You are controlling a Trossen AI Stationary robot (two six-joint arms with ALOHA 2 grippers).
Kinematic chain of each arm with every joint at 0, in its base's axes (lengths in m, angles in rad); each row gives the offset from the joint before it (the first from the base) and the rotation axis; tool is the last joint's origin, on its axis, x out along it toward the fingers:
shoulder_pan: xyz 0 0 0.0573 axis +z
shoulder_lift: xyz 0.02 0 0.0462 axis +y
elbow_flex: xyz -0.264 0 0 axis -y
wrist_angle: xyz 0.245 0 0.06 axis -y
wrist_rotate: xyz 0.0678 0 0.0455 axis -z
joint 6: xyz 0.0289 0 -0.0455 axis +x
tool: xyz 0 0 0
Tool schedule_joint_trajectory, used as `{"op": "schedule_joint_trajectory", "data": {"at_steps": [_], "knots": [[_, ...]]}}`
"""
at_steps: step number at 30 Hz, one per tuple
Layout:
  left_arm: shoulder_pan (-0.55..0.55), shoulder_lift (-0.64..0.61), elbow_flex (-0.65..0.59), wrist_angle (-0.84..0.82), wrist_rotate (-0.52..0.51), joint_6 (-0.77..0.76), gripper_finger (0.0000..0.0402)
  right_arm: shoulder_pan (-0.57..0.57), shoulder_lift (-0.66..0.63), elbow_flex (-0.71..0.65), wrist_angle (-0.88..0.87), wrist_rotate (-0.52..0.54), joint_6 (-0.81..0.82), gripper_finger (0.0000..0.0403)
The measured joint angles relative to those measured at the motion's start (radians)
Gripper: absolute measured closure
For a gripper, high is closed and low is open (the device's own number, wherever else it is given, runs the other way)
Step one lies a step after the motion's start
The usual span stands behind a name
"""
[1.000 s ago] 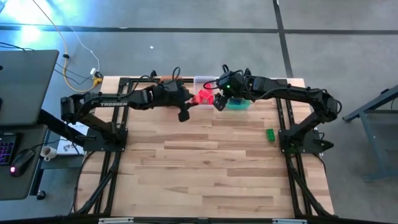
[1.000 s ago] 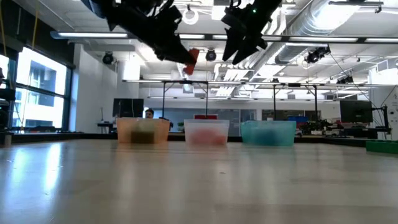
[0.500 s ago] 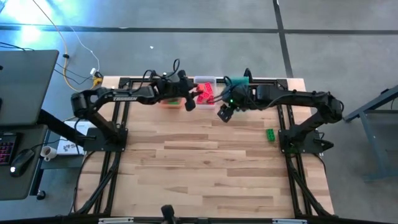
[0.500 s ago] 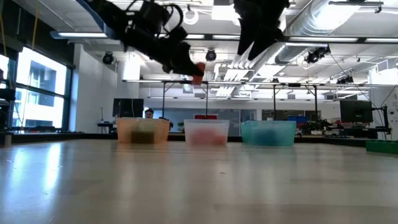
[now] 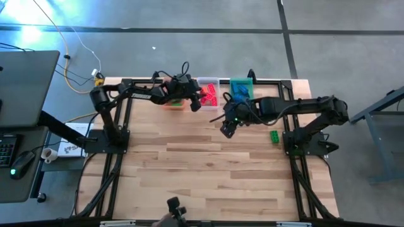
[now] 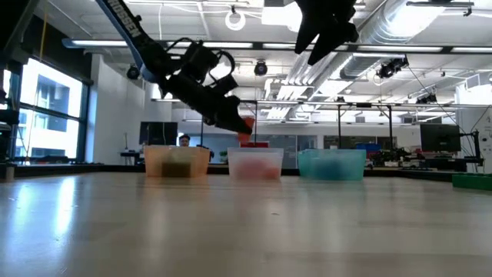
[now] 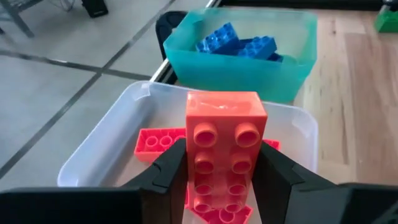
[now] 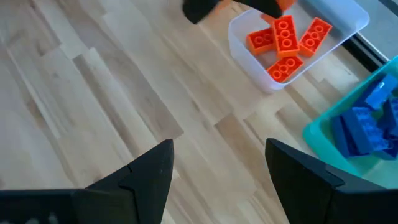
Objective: Sort & place blocks by color
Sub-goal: Put the orange game piece into the transparent bin, then put the green game piece into the orange bin
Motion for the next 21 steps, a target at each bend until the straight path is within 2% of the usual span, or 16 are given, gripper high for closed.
{"op": "schedule_joint_trajectory", "data": {"at_steps": [7,17,21], "knots": [[-0.001,0.048,0.044,0.000,-0.014,-0.005,0.0237,0.032,0.000,0.000,0.000,0.007,0.017,0.0160],[-0.002,0.048,0.082,-0.011,-0.020,-0.054,0.0176,0.052,0.000,0.000,-0.054,-0.002,0.073,0.0160],[-0.007,0.031,0.082,-0.083,-0.065,-0.050,0.0160,0.067,0.000,0.000,-0.110,0.002,0.115,0.0160]]}}
